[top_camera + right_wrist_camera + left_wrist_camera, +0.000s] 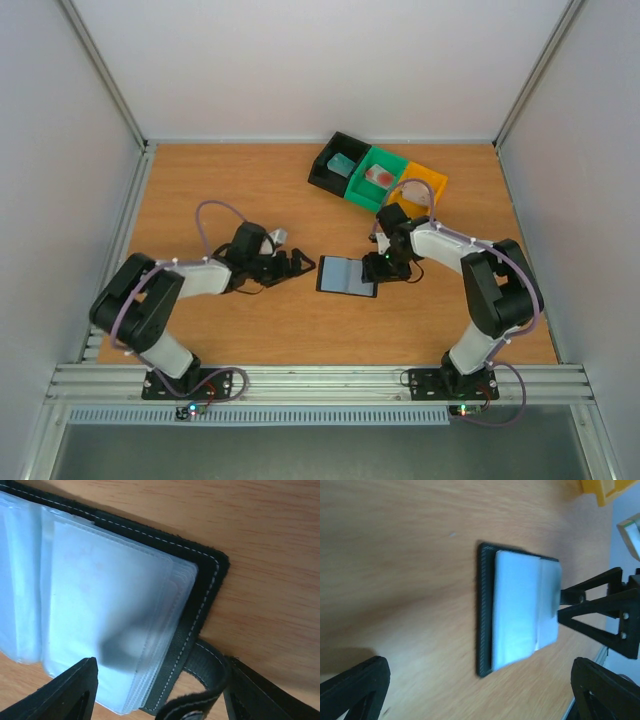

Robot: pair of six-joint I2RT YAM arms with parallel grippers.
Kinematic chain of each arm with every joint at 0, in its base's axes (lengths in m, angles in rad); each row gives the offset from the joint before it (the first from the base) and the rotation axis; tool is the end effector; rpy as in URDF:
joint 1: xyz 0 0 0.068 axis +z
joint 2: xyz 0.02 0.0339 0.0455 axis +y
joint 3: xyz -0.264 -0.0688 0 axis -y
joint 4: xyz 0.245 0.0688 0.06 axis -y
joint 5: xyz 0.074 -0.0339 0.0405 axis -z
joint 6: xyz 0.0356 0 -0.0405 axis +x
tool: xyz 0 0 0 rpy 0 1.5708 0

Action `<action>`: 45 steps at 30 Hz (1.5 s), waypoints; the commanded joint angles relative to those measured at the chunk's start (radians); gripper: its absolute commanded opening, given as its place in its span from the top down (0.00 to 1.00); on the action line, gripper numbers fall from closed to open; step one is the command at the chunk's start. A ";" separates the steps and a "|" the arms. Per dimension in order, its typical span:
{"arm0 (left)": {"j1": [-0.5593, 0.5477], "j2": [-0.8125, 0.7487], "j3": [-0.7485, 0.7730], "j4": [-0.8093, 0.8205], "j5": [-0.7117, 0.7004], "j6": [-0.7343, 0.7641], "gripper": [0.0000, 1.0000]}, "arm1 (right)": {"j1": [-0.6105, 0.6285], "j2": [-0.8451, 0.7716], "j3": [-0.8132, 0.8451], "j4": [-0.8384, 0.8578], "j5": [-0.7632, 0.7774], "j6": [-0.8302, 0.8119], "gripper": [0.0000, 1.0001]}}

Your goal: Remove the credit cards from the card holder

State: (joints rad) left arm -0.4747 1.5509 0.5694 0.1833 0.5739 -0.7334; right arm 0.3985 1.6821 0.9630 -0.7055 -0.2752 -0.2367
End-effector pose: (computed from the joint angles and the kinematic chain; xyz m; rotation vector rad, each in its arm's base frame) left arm 0.2343 -0.1421 0.1327 -0.0255 2.5728 -1.2106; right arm 0.2626 0.1210 0.1525 -0.9620 2.8295 0.4302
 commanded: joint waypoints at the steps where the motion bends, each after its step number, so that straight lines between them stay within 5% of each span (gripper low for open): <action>1: -0.044 0.134 0.086 0.055 0.052 -0.023 0.01 | 0.000 0.058 0.013 -0.027 -0.072 -0.040 0.33; 9: -0.071 0.277 0.151 0.164 0.172 -0.041 0.03 | -0.005 0.084 0.062 -0.046 -0.243 -0.081 0.39; 21: -0.129 0.299 0.182 0.295 0.190 -0.071 0.29 | -0.053 0.052 0.030 0.023 -0.293 -0.034 0.64; 24: -0.134 0.299 0.188 0.290 0.190 -0.065 0.46 | -0.053 0.046 0.024 0.027 -0.288 -0.030 0.75; 29: -0.152 0.284 0.188 0.327 0.195 -0.055 0.93 | -0.054 0.020 0.025 0.015 -0.277 -0.040 0.87; 32: -0.153 0.244 0.165 0.345 0.180 -0.047 1.00 | -0.074 -0.020 0.019 0.005 -0.284 -0.043 0.85; 38: -0.153 0.062 0.048 0.452 0.211 0.037 1.00 | -0.165 -0.233 -0.065 0.099 -0.450 -0.026 0.50; 45: -0.148 -0.230 -0.040 0.515 0.379 0.373 1.00 | -0.208 -0.474 -0.110 0.243 -0.623 0.047 0.42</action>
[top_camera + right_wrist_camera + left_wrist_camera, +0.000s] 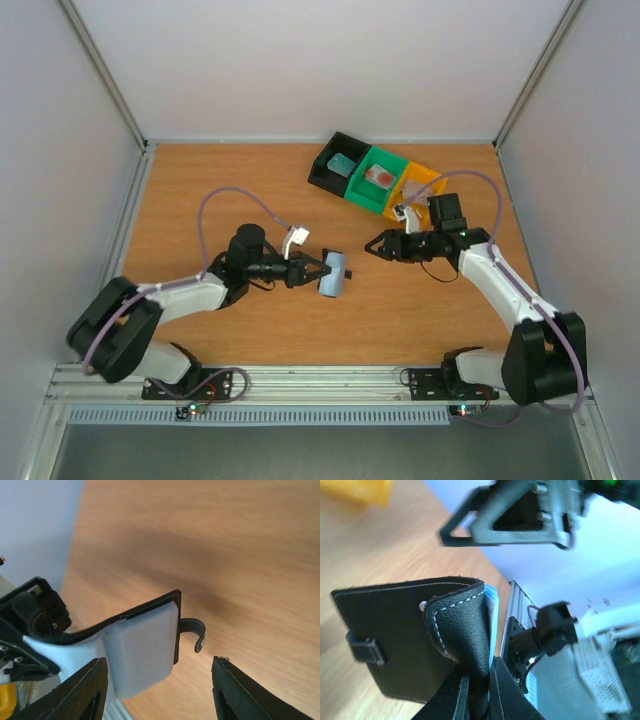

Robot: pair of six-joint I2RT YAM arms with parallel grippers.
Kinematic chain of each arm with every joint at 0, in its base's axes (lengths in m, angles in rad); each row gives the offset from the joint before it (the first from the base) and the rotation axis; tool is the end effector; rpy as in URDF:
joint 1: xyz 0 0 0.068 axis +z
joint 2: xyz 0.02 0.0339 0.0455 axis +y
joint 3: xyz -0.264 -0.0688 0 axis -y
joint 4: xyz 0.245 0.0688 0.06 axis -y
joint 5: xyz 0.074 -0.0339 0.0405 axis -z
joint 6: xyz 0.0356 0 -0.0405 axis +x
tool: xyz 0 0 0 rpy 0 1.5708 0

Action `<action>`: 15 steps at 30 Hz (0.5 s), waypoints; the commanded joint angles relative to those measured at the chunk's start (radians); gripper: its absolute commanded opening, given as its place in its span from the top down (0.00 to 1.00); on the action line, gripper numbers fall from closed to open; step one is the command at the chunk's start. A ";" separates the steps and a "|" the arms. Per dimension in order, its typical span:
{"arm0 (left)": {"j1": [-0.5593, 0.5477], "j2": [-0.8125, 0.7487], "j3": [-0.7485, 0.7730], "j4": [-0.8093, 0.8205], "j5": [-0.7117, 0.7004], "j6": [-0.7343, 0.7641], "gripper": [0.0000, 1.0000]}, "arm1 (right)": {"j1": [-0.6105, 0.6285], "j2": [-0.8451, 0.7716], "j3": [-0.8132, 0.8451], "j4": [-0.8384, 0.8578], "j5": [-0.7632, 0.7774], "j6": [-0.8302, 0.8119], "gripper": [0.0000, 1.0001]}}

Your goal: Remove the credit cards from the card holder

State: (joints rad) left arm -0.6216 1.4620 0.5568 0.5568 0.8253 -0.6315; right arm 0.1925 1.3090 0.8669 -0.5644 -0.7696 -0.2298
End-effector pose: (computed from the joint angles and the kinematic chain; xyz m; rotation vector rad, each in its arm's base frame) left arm 0.2141 -0.1855 0.1868 0.6219 2.0636 -1.5773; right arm 0.2426 0.0725 0.2338 -0.7803 2.2929 0.9610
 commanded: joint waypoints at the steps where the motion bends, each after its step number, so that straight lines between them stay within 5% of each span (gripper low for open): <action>1: 0.001 -0.189 -0.034 0.132 0.144 0.328 1.00 | -0.002 -0.137 -0.017 0.123 -0.149 0.047 0.42; 3: 0.012 -0.276 -0.039 0.110 0.146 0.419 1.00 | -0.002 -0.212 -0.022 0.165 -0.195 0.064 0.41; 8: 0.086 -0.472 -0.043 0.192 0.289 0.343 1.00 | 0.018 -0.401 0.003 0.125 -0.199 0.019 0.42; 12: 0.097 -0.643 0.002 0.058 0.295 0.348 1.00 | 0.094 -0.537 0.041 0.126 -0.220 -0.070 0.46; 15: 0.102 -0.756 0.040 -0.060 0.252 0.300 1.00 | 0.183 -0.600 0.048 0.195 -0.278 -0.111 0.39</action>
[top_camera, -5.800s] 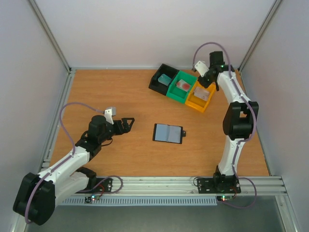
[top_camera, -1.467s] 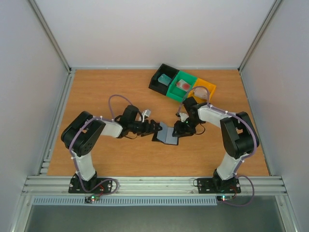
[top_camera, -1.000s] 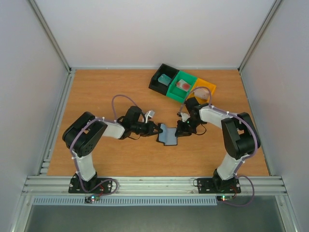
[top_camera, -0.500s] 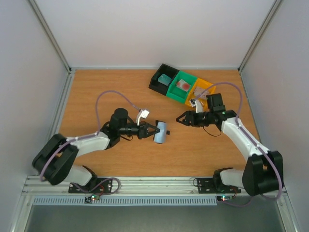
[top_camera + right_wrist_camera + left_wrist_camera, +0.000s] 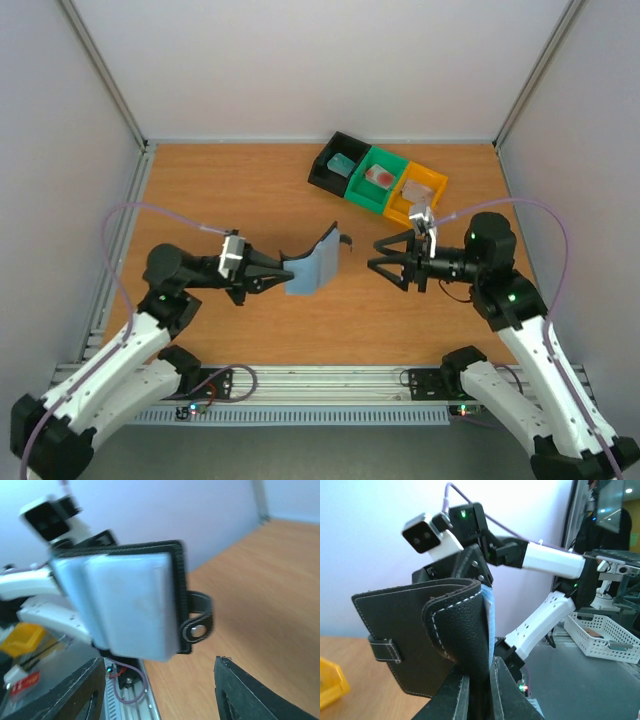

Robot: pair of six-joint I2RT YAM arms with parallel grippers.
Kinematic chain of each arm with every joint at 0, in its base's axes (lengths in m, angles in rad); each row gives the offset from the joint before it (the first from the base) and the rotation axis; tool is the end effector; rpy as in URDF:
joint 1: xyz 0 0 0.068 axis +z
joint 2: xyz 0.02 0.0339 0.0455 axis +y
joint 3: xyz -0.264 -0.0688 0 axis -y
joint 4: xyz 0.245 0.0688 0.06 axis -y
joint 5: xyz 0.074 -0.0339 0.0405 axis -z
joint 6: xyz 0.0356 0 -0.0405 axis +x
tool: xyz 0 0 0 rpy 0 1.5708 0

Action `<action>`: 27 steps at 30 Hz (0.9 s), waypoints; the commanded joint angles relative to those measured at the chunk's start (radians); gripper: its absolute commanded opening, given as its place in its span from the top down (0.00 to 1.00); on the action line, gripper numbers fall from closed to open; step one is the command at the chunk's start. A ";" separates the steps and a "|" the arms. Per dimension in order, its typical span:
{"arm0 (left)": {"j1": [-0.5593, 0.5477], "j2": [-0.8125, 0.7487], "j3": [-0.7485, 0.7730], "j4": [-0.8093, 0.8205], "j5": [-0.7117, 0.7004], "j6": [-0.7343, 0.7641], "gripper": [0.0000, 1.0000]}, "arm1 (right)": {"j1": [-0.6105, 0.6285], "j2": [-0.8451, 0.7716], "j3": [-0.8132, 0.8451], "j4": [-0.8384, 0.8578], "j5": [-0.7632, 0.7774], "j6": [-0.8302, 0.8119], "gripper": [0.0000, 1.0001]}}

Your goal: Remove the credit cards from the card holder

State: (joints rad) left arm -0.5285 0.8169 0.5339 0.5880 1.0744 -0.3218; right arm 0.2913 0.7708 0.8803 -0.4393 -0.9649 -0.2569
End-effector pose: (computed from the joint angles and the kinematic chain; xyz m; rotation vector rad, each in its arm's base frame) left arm 0.1380 -0.1168 0.3225 1.1163 1.1164 -1.3542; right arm 0.1418 0.0731 0.3533 -1.0958 1.4958 0.9307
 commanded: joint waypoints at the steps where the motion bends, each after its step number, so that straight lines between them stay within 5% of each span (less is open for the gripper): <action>1: 0.009 -0.139 0.074 -0.135 -0.029 -0.012 1.00 | 0.103 -0.076 0.037 0.093 -0.097 -0.092 0.37; 9: 0.012 -0.305 0.124 -0.318 -0.048 0.014 1.00 | 0.219 0.008 0.116 0.212 -0.085 -0.039 0.32; 17: 0.012 -0.353 0.117 -0.294 -0.044 0.045 1.00 | 0.413 0.151 0.190 0.203 0.042 -0.137 0.20; 27: 0.012 -0.358 0.063 -0.176 0.016 0.067 1.00 | 0.418 0.227 0.251 0.072 -0.006 -0.320 0.29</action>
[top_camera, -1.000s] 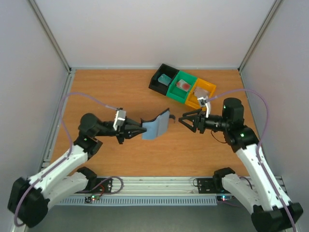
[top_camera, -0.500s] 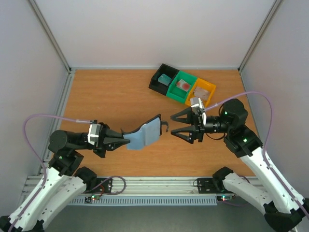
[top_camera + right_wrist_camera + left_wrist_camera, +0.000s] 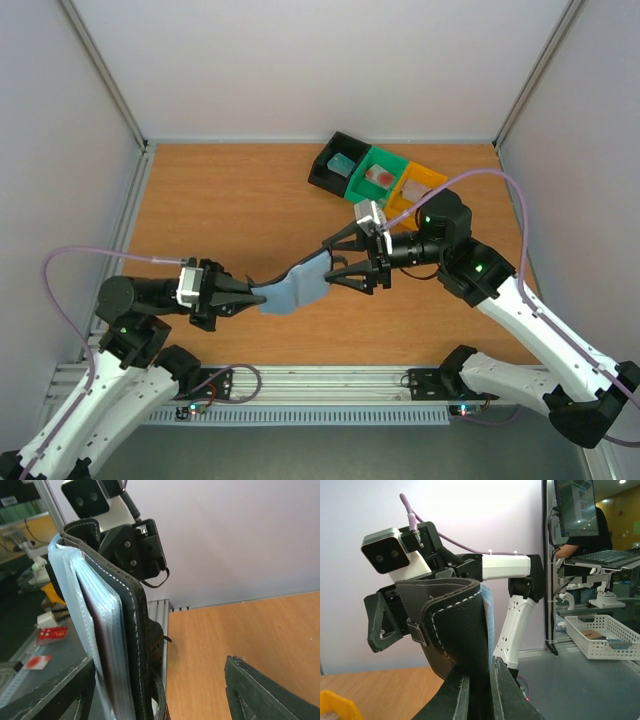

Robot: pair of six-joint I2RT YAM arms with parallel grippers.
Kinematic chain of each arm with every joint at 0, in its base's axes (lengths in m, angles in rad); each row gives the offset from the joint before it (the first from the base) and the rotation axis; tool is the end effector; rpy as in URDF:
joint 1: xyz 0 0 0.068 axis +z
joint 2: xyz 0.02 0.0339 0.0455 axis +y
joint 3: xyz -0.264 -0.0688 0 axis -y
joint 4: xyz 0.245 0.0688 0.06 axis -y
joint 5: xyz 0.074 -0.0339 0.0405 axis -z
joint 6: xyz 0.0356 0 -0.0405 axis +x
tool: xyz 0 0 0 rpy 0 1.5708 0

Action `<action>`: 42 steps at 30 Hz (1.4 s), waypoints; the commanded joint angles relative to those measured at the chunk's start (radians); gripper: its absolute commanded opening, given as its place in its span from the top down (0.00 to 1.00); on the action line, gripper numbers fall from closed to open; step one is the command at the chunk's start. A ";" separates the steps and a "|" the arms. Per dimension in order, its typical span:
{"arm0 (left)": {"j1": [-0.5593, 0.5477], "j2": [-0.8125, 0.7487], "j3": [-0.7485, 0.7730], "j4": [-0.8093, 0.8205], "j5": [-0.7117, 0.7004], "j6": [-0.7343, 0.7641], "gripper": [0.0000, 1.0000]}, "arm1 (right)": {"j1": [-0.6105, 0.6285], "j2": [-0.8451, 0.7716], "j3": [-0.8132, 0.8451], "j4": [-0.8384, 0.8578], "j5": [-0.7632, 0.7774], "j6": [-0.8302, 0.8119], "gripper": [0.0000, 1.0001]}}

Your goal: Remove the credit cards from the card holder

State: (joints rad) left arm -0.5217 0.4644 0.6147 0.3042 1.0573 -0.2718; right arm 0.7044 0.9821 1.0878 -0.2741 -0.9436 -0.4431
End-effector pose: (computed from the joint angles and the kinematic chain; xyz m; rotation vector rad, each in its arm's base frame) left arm 0.0707 -0.0764 0.3679 1.1290 0.9390 -1.2414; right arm 0.1370 0.1542 0.4027 -1.4732 0.9870 1.0030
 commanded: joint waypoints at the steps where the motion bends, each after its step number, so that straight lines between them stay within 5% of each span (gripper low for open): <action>1: 0.005 -0.003 -0.018 0.117 0.042 0.017 1.00 | 0.004 0.014 0.050 -0.116 -0.042 -0.163 0.30; 6: 0.005 0.009 -0.019 0.148 0.064 0.005 1.00 | 0.004 0.013 0.105 -0.182 -0.131 -0.200 0.39; 9: 0.005 0.019 -0.025 0.169 0.065 0.003 1.00 | 0.005 0.003 0.101 -0.232 -0.098 -0.241 0.49; 16: 0.000 0.030 -0.045 0.176 0.047 0.002 1.00 | 0.016 0.046 0.081 -0.185 -0.024 -0.125 0.55; 23: -0.001 0.036 -0.054 0.184 0.037 0.003 1.00 | 0.116 0.044 0.039 -0.107 0.071 -0.135 0.39; 32: -0.007 0.026 -0.068 0.193 0.106 0.050 1.00 | 0.108 -0.110 0.071 -0.363 0.156 -0.382 0.21; 42: -0.031 0.037 -0.063 0.216 0.132 0.075 1.00 | 0.108 -0.109 0.094 -0.429 0.340 -0.369 0.53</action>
State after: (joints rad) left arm -0.5449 0.4992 0.5476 0.4480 1.1725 -0.2268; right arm 0.8173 0.8658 1.1767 -0.6685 -0.7055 -0.7948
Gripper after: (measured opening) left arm 0.066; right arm 0.493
